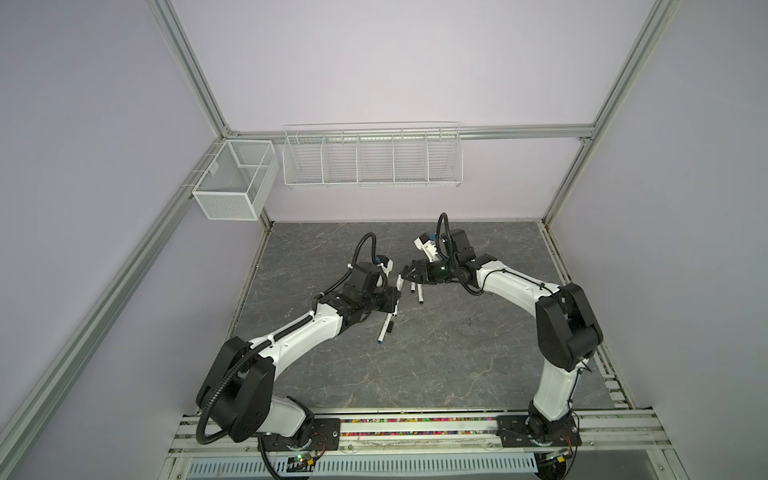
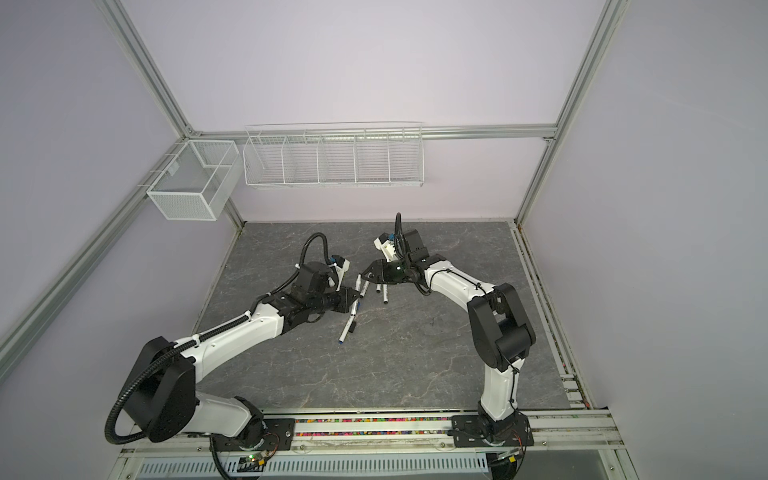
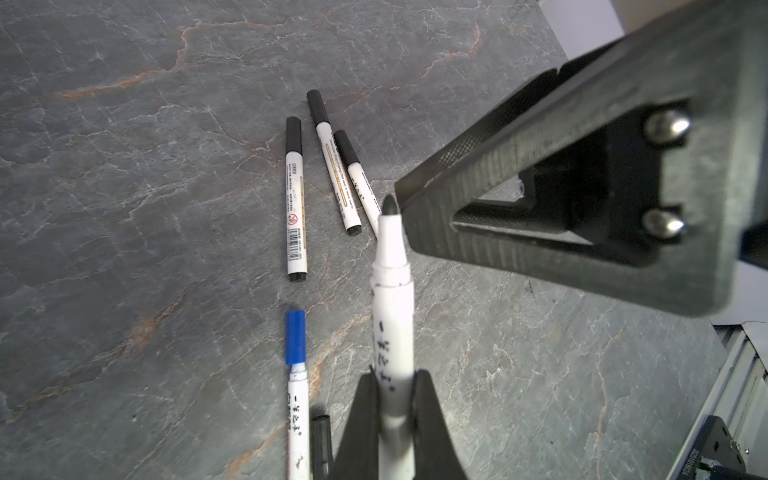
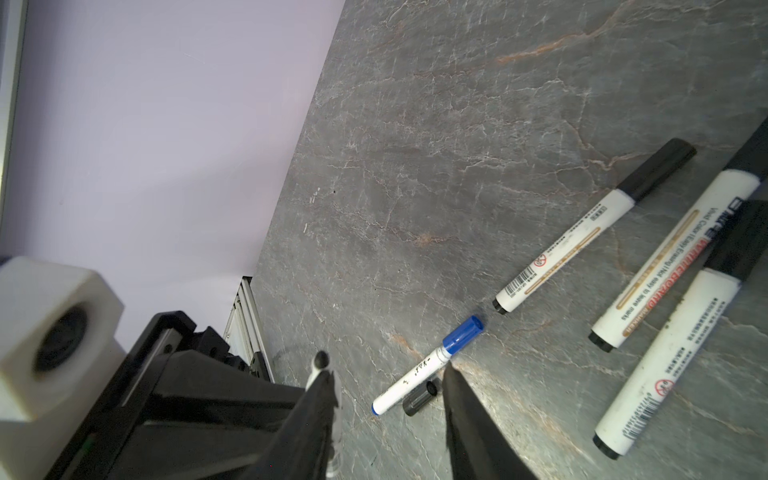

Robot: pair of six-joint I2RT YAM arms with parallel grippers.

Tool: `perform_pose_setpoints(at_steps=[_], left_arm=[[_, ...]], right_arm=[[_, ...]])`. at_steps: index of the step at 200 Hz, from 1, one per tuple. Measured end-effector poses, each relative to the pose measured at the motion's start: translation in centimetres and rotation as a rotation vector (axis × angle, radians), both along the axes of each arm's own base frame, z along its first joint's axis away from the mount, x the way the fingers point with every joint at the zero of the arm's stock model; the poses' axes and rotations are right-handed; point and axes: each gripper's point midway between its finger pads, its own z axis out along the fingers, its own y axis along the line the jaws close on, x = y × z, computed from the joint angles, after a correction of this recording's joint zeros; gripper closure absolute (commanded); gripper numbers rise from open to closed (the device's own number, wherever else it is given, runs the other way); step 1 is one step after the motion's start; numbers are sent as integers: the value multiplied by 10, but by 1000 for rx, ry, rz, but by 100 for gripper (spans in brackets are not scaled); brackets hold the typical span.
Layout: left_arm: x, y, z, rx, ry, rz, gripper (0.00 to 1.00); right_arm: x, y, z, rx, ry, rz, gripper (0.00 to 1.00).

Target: Insert the pens into the pen caps

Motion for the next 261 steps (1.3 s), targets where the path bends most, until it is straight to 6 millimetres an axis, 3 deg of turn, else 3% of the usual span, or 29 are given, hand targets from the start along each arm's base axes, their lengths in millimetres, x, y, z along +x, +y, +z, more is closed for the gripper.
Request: perform_pose_setpoints(at_steps=[52,94,147,165,192,261], left_arm=[[-1,-1,0,-4,0,-6,100],[2,-3,4,-16,-20,-2,100],[5,-3,7,-22,-36,3,100],[5,-3,7,-21,-34,3,100],[5,-4,5,-22,-32,0,75],[3,-6,-11,-7,14,-8,76]], right_arm=[[-8,16,14,39,-13,50,55],[-10,25,12,45,-4,79,56],[-16,27,2,27,21,97,80],[-16,27,3,29,20,98,83],[-16,27,3,31,24,93,84],[-4,24,9,58,5,64,85]])
